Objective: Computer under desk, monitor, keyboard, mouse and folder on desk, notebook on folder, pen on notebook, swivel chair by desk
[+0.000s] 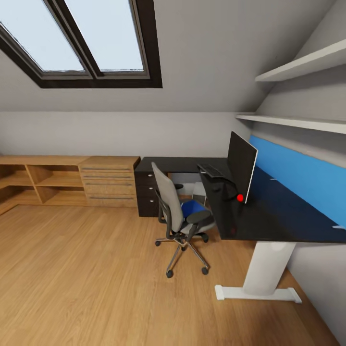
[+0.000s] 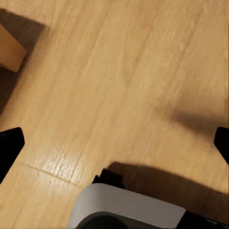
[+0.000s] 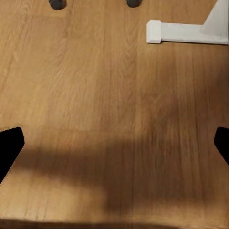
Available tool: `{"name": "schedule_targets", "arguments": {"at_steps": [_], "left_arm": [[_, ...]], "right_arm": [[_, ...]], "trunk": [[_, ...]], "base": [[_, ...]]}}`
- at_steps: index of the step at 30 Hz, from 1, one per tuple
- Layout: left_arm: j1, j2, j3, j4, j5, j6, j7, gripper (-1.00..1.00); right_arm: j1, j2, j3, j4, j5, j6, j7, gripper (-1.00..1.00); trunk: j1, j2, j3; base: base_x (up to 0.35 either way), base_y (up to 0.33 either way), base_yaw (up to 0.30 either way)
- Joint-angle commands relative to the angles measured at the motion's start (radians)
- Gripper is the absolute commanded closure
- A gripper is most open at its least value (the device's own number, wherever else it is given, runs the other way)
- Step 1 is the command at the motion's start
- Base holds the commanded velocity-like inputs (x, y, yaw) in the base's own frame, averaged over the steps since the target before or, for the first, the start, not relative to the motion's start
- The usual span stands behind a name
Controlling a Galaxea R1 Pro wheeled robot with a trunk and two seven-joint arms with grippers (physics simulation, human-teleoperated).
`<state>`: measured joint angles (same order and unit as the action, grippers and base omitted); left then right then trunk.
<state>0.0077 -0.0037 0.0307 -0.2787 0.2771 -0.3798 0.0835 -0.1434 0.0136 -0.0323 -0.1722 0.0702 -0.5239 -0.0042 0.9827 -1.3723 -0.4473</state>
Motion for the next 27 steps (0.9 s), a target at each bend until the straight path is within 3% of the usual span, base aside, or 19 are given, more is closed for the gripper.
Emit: {"name": "schedule_targets", "arguments": {"at_steps": [1, 18, 27], "left_arm": [[0.001, -0.001, 0.004, -0.006, -0.001, 0.000, 0.002, -1.00], [0.000, -0.002, 0.005, -0.010, -0.003, -0.007, 0.001, -1.00], [0.001, -0.004, 0.003, -0.011, -0.005, -0.095, 0.001, -1.00]], "right_arm": [[-0.001, 0.002, -0.003, 0.009, 0.007, -0.005, 0.000, -1.00], [-0.001, 0.013, -0.003, 0.026, 0.007, -0.007, 0.002, -1.00], [-0.001, 0.012, -0.004, 0.026, 0.008, -0.009, 0.000, -1.00]], "trunk": [[0.004, -0.008, -0.004], [0.069, -0.127, -0.057], [0.104, -0.190, -0.086]], "base": [[0.000, 0.000, 0.000], [0.000, 0.000, 0.000], [0.000, 0.000, 0.000]]}}
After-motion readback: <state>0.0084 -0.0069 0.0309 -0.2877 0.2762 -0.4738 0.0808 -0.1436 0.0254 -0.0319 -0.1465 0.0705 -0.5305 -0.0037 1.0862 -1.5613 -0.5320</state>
